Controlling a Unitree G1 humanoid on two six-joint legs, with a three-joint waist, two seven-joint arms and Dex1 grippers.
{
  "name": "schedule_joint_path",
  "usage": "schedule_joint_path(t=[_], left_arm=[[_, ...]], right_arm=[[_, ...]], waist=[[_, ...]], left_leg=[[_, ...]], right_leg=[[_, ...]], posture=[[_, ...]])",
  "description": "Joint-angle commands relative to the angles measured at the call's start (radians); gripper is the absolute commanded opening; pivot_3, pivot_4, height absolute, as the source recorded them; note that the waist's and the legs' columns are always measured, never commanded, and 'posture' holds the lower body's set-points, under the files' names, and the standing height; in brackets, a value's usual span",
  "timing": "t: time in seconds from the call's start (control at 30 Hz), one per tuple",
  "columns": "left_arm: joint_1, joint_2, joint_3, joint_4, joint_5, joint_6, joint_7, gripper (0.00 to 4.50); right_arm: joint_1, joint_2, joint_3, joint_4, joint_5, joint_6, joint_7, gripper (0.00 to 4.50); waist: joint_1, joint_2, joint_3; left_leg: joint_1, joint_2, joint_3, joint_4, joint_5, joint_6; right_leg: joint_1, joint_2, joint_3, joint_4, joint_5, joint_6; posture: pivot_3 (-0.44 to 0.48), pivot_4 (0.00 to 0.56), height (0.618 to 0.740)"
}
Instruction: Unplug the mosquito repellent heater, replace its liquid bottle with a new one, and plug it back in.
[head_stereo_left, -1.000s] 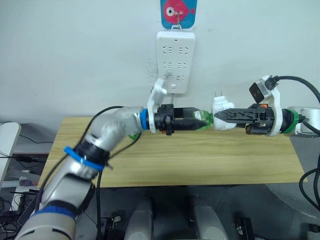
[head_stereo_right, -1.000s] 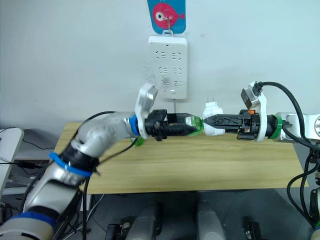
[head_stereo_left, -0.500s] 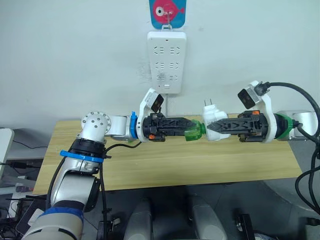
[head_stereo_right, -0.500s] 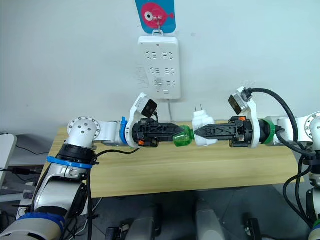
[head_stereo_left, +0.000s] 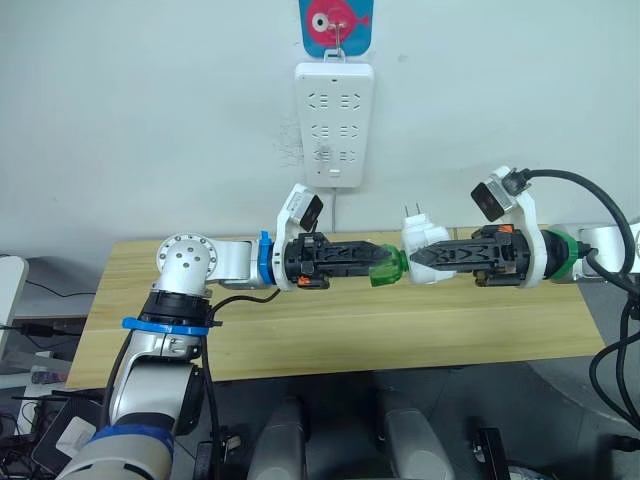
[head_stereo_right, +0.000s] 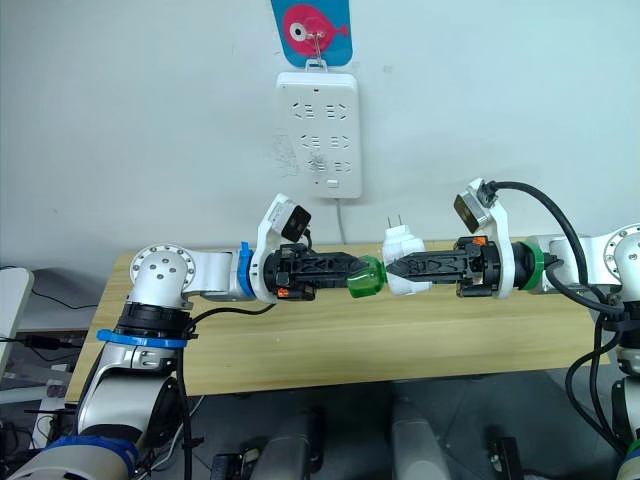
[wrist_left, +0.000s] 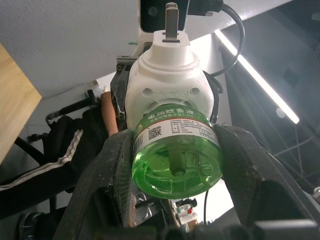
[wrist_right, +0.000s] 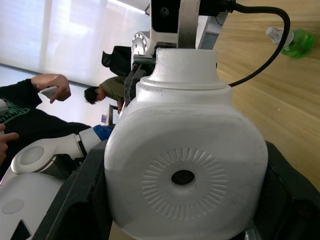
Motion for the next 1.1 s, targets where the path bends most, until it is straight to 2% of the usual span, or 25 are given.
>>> schedule_joint_path(t=[0.03, 0.17, 0.2, 0.37, 0.47, 0.5, 0.57, 0.6, 0.63, 0.67, 0.7, 0.73, 0.77, 0.87, 0.9, 0.97, 1.1], left_arm=[[0.014, 0.002, 0.072, -0.022, -0.019, -0.006, 0.009, 3.08], [0.014, -0.015, 0.098, -0.005, -0.03, 0.004, 0.035, 4.31], [0.015, -0.018, 0.108, 0.006, -0.031, 0.005, 0.047, 4.45], [0.085, 0.013, 0.168, 0.016, -0.066, 0.024, 0.144, 4.45], [0.184, 0.075, 0.166, -0.161, -0.038, 0.035, 0.138, 4.45], [0.219, 0.105, 0.145, -0.284, 0.008, 0.013, 0.089, 4.45], [0.252, 0.109, 0.138, -0.405, 0.016, -0.021, 0.075, 4.45], [0.269, 0.103, 0.118, -0.486, 0.091, -0.095, 0.058, 4.45], [0.295, 0.125, 0.053, -0.578, 0.243, -0.225, 0.006, 4.45], [0.329, 0.168, -0.045, -0.663, 0.464, -0.431, -0.076, 4.45], [0.367, 0.204, -0.146, -0.711, 0.721, -0.714, -0.164, 4.45], [0.395, 0.217, -0.217, -0.705, 0.938, -1.002, -0.227, 4.45], [0.411, 0.205, -0.255, -0.669, 1.089, -1.231, -0.251, 4.45], [0.351, 0.182, -0.275, -0.437, 1.53, -1.914, -0.111, 4.45], [0.314, 0.176, -0.269, -0.365, 1.637, -2.068, -0.056, 4.45], [0.252, 0.15, -0.263, -0.242, 1.749, -2.26, 0.018, 4.45], [0.182, 0.109, -0.268, -0.085, 1.862, -2.437, 0.113, 4.45]], right_arm=[[-0.005, -0.032, -0.025, 0.024, 0.022, -0.01, -0.027, 3.01], [-0.006, -0.029, -0.023, 0.038, 0.052, -0.022, -0.057, 3.01], [-0.006, -0.028, -0.024, 0.044, 0.055, -0.022, -0.061, 3.01], [0.0, -0.031, -0.05, 0.096, 0.057, -0.027, -0.076, 3.01], [0.007, -0.047, -0.063, 0.115, 0.057, -0.022, -0.077, 3.01], [0.008, -0.049, -0.066, 0.117, 0.057, -0.019, -0.074, 3.01], [0.008, -0.048, -0.071, 0.124, 0.057, -0.015, -0.073, 3.01], [0.009, -0.044, -0.071, 0.123, 0.057, -0.016, -0.076, 3.01], [0.011, -0.041, -0.071, 0.121, 0.057, -0.016, -0.076, 3.01], [0.012, -0.037, -0.071, 0.12, 0.057, -0.016, -0.078, 3.01], [0.011, -0.033, -0.07, 0.119, 0.057, -0.017, -0.08, 3.01], [0.01, -0.03, -0.069, 0.12, 0.057, -0.017, -0.081, 3.01], [0.008, -0.027, -0.068, 0.121, 0.057, -0.015, -0.081, 3.01], [-0.005, -0.018, -0.063, 0.124, 0.057, -0.009, -0.079, 3.01], [-0.011, -0.014, -0.062, 0.126, 0.057, -0.006, -0.078, 3.01], [-0.021, -0.007, -0.061, 0.129, 0.057, 0.002, -0.076, 3.01], [-0.028, 0.003, -0.064, 0.126, 0.057, 0.011, -0.076, 3.01]], waist=[[0.001, 0.0, 0.0], [0.003, 0.0, 0.0], [0.004, 0.0, 0.0], [0.003, 0.0, 0.0], [-0.003, 0.0, 0.0], [-0.003, 0.0, 0.0], [0.0, 0.0, 0.001], [0.006, 0.0, 0.001], [0.013, 0.0, 0.001], [0.02, 0.0, 0.0], [0.023, 0.0, 0.0], [0.027, 0.0, 0.0], [0.032, 0.001, 0.0], [0.046, 0.0, 0.0], [0.048, 0.0, 0.0], [0.05, 0.0, 0.0], [0.048, 0.0, 0.0]], left_leg=[[0.0, 0.0, 0.0, 0.0, 0.0, 0.0], [0.0, 0.0, 0.0, 0.0, 0.0, 0.0], [0.0, 0.0, 0.0, 0.0, 0.0, 0.0], [0.0, 0.0, 0.001, 0.0, 0.0, 0.0], [0.0, 0.0, 0.001, -0.001, 0.0, 0.0], [0.0, 0.0, 0.001, -0.001, 0.0, 0.0], [0.0, 0.001, 0.0, -0.001, 0.0, 0.0], [0.0, 0.0, 0.001, -0.001, 0.0, 0.0], [0.0, 0.0, 0.001, 0.0, 0.0, 0.0], [0.0, 0.0, 0.001, 0.0, 0.0, 0.0], [0.001, -0.001, 0.002, 0.0, 0.0, 0.0], [0.002, -0.001, 0.003, -0.001, 0.0, -0.001], [0.002, -0.001, 0.004, -0.001, 0.0, -0.001], [0.002, 0.0, 0.005, -0.001, 0.0, -0.001], [0.001, 0.001, 0.005, -0.001, 0.0, 0.0], [0.001, 0.001, 0.005, -0.001, 0.0, 0.0], [0.0, -0.002, 0.006, -0.001, -0.001, 0.002]], right_leg=[[0.0, 0.0, 0.0, 0.0, 0.0, 0.0], [0.0, 0.0, 0.0, 0.0, 0.0, 0.0], [0.0, 0.0, 0.0, 0.0, 0.0, 0.0], [0.0, 0.0, 0.001, 0.0, 0.0, 0.0], [0.0, 0.0, 0.001, 0.0, 0.0, 0.0], [-0.001, 0.0, 0.001, 0.0, 0.0, 0.0], [-0.001, 0.0, 0.001, 0.0, 0.0, 0.0], [-0.001, 0.0, 0.001, 0.0, 0.0, 0.0], [0.0, -0.001, 0.001, 0.0, 0.0, 0.0], [0.001, -0.001, 0.001, -0.001, 0.0, 0.0], [0.002, 0.0, 0.001, -0.003, 0.0, 0.0], [0.003, 0.0, 0.003, -0.003, 0.0, 0.0], [0.003, -0.001, 0.004, -0.004, 0.0, -0.001], [0.002, -0.001, 0.004, -0.007, 0.002, -0.003], [0.002, -0.001, 0.004, -0.008, 0.003, -0.005], [0.002, -0.006, 0.004, -0.008, 0.003, -0.005], [0.002, -0.012, 0.003, -0.008, 0.004, -0.002]], posture=[[-0.077, 0.282, 0.74], [-0.079, 0.284, 0.74], [-0.08, 0.284, 0.74], [-0.087, 0.287, 0.74], [-0.085, 0.291, 0.74], [-0.081, 0.29, 0.74], [-0.071, 0.291, 0.74], [-0.071, 0.291, 0.74], [-0.069, 0.292, 0.74], [-0.069, 0.292, 0.74], [-0.069, 0.292, 0.74], [-0.069, 0.292, 0.74], [-0.069, 0.292, 0.74], [-0.052, 0.294, 0.74], [-0.052, 0.294, 0.74], [-0.049, 0.296, 0.74], [-0.049, 0.296, 0.74]])
